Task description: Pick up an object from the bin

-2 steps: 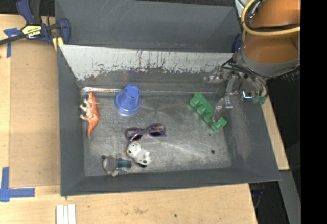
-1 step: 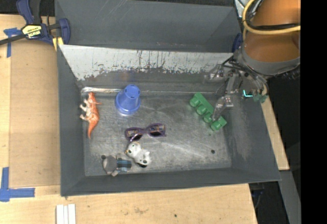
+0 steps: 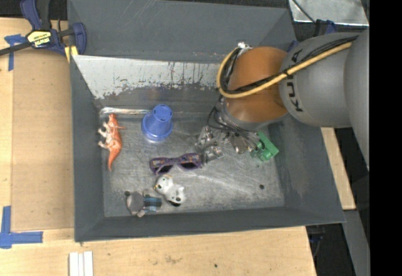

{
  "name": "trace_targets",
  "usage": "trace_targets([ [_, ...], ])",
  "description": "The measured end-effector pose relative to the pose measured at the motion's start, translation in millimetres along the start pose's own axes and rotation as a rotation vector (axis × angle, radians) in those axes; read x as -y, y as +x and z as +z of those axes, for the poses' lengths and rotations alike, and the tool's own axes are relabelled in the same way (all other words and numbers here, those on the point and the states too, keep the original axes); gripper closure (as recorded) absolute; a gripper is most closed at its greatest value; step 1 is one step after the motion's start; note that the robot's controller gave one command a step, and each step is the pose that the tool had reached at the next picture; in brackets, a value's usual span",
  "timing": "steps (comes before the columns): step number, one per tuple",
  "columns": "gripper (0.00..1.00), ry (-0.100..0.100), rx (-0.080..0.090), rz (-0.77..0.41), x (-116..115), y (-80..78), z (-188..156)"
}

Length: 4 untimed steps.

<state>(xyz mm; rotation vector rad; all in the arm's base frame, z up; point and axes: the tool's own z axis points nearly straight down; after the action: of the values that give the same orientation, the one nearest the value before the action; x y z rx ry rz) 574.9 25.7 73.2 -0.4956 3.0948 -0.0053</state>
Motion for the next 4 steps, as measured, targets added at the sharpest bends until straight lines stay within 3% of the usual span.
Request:
trace_targets([
  [1,1.0,0.001,0.0,0.001,1.4,-0.3,-2.2],
  [2,1.0,0.005,0.013,0.001,-2.8,5.3,-3.7],
  [3,1.0,-0.002,0.0,-0.007,-36.1,8.1,-13.9],
  [4,1.0,-0.006,0.0,-0.009,-35.5,4.1,-14.6],
])
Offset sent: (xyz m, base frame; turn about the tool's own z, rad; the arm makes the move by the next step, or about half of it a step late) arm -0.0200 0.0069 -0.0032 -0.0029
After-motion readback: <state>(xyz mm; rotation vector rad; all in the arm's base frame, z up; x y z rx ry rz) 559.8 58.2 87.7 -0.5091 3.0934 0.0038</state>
